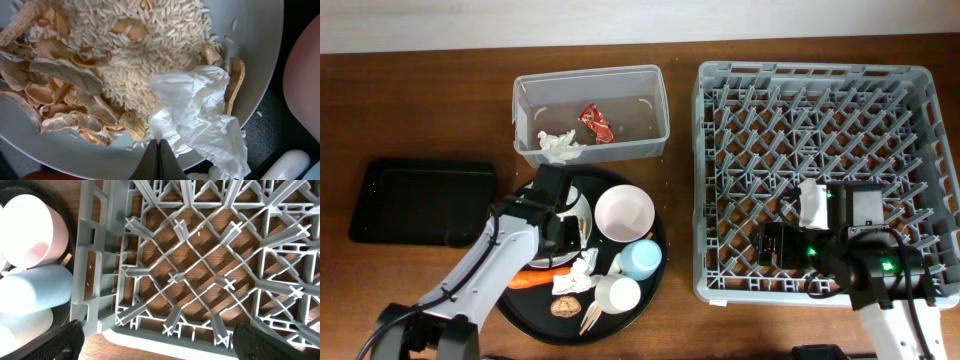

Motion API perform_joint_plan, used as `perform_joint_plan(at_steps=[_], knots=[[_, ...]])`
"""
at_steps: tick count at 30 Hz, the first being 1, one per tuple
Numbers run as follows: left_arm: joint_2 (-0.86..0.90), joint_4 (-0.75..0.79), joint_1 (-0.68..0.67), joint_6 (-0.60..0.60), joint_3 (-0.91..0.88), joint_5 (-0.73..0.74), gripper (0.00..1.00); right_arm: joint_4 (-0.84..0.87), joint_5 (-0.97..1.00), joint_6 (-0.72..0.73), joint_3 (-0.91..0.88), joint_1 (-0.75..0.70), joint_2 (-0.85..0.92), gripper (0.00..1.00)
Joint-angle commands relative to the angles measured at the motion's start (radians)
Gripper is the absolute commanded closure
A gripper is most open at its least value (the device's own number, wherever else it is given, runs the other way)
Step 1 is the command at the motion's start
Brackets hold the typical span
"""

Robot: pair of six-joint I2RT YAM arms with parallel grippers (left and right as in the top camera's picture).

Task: Sort waste into correct bins and load items into the dishwasher rack
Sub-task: 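Grasp the second white tissue near the carrot with the left gripper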

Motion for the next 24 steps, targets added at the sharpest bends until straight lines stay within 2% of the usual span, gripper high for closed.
perform_joint_plan(at_steps=[1,6,11,17,18,20,21,24], knots=[[-0.014,-0.043,0.003,0.002,0.121,0.0,0.99,-0.003,0.002,-0.007,0.013,-0.003,-0.003,0.02],[-0.039,-0.117,0.003,0.013,0.385,-0.056,0.99,0.004,0.002,-0.007,0.013,-0.003,-0.003,0.02],[-0.031,0.095,0.003,0.013,0.454,-0.166,0.99,0.015,0.002,-0.007,0.013,-0.003,-0.003,0.02],[0.144,0.32,0.04,0.013,0.454,-0.2,0.98,0.015,0.002,-0.007,0.013,-0.003,-0.003,0.02],[0.17,0.332,0.051,0.014,0.454,-0.185,0.83,0.014,0.002,-0.007,0.013,-0.003,-0.003,0.02],[0.192,0.33,0.078,0.086,0.454,-0.117,0.35,0.014,0.002,-0.007,0.013,-0.003,-0.003,0.02],[0.18,0.308,0.088,0.142,0.461,-0.101,0.27,0.015,0.002,-0.007,0.013,-0.003,-0.003,0.02],[0.122,0.1,0.087,0.149,0.494,-0.05,0.26,0.014,0.002,-0.007,0.013,-0.003,-0.003,0.02]])
